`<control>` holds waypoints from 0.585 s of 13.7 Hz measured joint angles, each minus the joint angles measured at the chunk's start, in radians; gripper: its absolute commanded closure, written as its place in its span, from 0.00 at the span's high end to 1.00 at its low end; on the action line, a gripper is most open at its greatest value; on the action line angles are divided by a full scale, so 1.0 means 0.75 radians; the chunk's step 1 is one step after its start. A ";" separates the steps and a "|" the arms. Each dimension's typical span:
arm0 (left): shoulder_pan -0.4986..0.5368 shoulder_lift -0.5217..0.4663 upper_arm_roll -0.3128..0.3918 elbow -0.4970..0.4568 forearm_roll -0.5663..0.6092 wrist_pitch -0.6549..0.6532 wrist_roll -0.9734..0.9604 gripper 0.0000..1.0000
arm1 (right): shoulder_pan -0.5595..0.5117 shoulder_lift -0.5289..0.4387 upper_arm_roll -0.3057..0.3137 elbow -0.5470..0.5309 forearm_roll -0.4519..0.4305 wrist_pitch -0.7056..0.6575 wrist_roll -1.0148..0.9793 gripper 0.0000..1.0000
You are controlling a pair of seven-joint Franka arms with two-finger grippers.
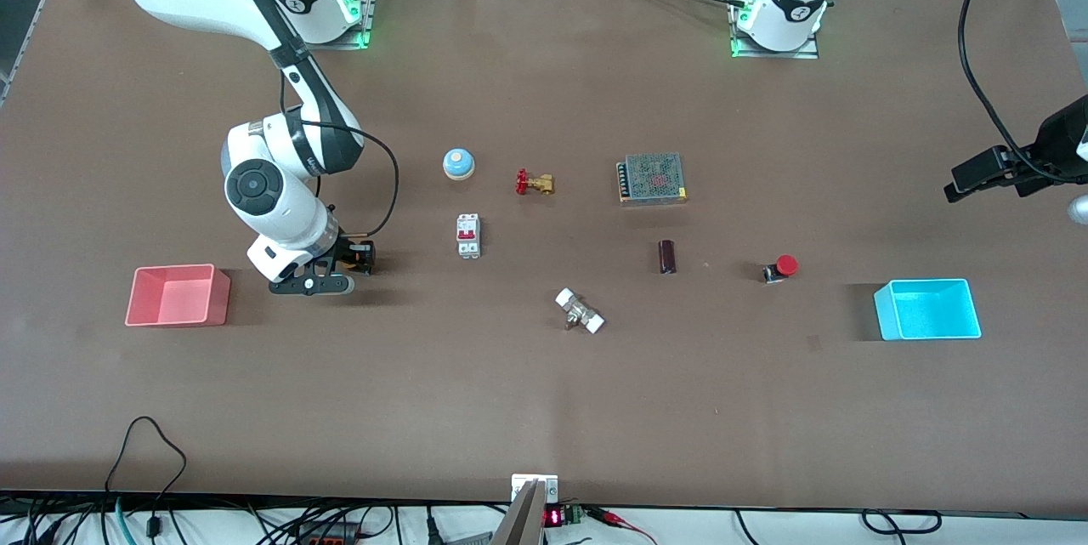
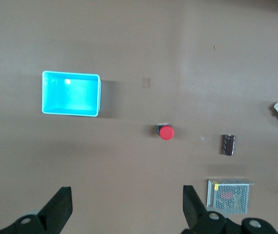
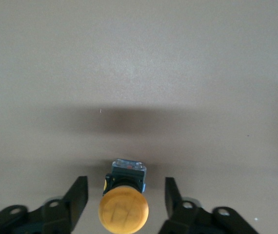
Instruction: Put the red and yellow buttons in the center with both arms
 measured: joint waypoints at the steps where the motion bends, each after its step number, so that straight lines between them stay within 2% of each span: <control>1: 0.000 -0.002 -0.001 -0.001 0.000 -0.007 0.000 1.00 | 0.000 -0.006 -0.002 0.015 0.000 -0.001 0.000 1.00; 4: 0.000 -0.006 -0.006 -0.001 0.000 -0.022 0.000 1.00 | -0.005 -0.079 -0.014 0.109 0.017 -0.167 -0.002 1.00; 6: 0.000 -0.009 -0.008 -0.002 0.000 -0.027 0.000 1.00 | -0.018 -0.174 -0.035 0.196 0.090 -0.374 -0.095 1.00; 8: 0.001 -0.010 -0.008 -0.002 0.000 -0.027 0.000 1.00 | -0.039 -0.288 -0.094 0.278 0.162 -0.592 -0.202 1.00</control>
